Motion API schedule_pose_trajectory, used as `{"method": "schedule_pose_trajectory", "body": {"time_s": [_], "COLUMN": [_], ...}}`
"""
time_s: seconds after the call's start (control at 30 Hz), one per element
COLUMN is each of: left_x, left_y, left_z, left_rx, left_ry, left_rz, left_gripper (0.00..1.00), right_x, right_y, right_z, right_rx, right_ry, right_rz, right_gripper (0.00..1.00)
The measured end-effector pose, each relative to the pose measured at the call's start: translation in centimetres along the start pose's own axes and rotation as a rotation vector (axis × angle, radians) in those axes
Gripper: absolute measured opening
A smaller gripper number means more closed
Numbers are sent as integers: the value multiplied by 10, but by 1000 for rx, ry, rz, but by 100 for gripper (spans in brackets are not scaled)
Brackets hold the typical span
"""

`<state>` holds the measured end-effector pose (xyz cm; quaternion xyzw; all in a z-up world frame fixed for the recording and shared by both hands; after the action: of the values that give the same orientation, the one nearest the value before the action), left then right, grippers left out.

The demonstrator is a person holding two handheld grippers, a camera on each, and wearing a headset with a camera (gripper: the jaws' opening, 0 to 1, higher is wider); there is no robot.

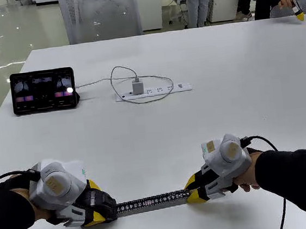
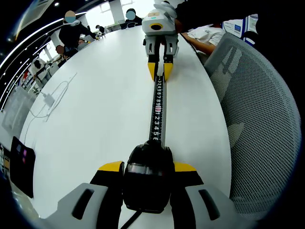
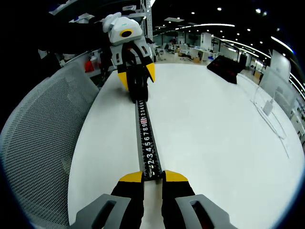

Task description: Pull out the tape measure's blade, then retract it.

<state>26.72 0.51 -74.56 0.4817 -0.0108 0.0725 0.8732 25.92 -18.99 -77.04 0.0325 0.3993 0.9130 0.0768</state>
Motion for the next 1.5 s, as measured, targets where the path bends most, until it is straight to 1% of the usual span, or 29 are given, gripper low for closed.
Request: {"method": "schedule_pose_trajectory", "body": {"time_s": [0.27, 1.5], "left_x": [0, 0], "left_y": [0, 0], "left_z": [0, 0], "left_rx": [-1, 0], "left_ry": [0, 2], "left_rz": [0, 2], "left_gripper": [33, 33], "right_x": [-1, -5], "right_y": [2, 16], "right_z": [-3, -17], "right_rx": [10, 17], "right_ry": [2, -19], "right_rz": [-1, -16], "right_gripper": [9, 9]}}
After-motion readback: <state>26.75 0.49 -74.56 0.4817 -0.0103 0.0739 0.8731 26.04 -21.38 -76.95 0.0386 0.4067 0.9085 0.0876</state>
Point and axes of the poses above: the centre of the closed fingertips' face, and the gripper's own axes: y roughly backward along the fingers, x roughly to its left, z roughly out of its top, the point moved 1 cm from there along y, roughly backward along the fingers, and after that the axes turned 4 degrees about -z, right-handed, at the moved point
